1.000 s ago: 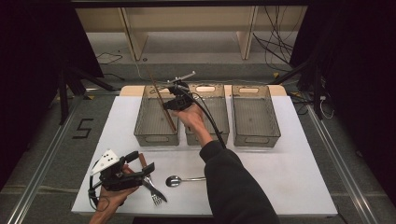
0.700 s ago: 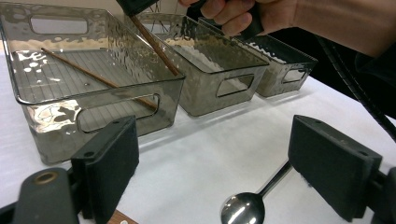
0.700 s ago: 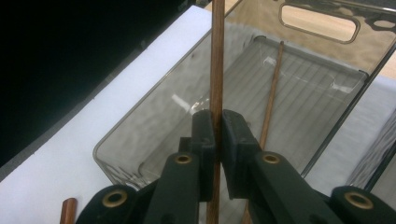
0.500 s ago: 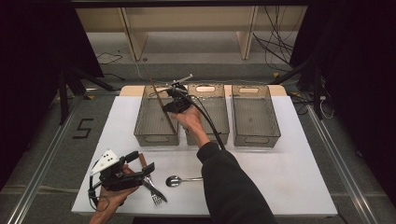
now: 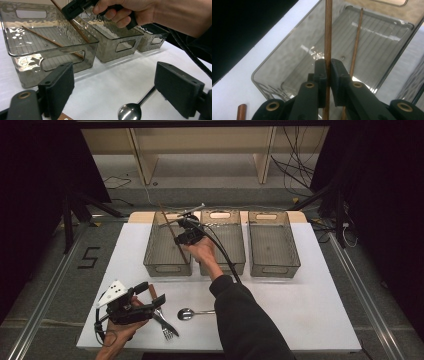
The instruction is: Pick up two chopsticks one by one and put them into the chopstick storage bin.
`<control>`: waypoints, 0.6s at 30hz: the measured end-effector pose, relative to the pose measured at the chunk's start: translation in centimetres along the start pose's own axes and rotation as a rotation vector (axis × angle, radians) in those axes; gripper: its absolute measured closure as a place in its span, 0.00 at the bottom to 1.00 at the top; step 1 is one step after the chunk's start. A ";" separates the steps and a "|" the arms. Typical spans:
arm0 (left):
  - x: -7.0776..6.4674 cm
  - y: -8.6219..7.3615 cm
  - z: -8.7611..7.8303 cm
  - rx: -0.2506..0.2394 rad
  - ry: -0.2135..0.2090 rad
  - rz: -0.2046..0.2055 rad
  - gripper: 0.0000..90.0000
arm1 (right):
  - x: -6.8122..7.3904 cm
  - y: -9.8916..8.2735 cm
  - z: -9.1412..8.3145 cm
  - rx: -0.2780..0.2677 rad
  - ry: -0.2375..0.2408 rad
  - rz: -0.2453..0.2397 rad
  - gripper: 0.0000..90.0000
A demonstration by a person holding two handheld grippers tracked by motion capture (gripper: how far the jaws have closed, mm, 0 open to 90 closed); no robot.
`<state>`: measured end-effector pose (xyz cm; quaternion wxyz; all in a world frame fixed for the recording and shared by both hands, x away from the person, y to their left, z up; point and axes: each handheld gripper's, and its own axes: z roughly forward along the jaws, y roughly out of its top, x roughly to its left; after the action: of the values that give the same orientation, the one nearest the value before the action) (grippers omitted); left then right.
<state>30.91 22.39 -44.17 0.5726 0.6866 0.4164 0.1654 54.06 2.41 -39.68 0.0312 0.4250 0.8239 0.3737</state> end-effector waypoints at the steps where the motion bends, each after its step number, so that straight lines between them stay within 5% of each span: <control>1: 0.0 0.0 0.0 0.000 0.000 0.000 0.17 | -0.1 -0.1 0.1 0.003 -0.001 -0.001 0.93; 18: 0.0 0.0 0.0 0.000 0.000 -0.001 0.17 | 0.2 -0.3 -0.5 0.023 0.026 -0.036 0.75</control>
<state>30.91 22.40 -44.18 0.5729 0.6863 0.4166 0.1651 53.54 2.14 -39.42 0.0222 0.4055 0.8359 0.3692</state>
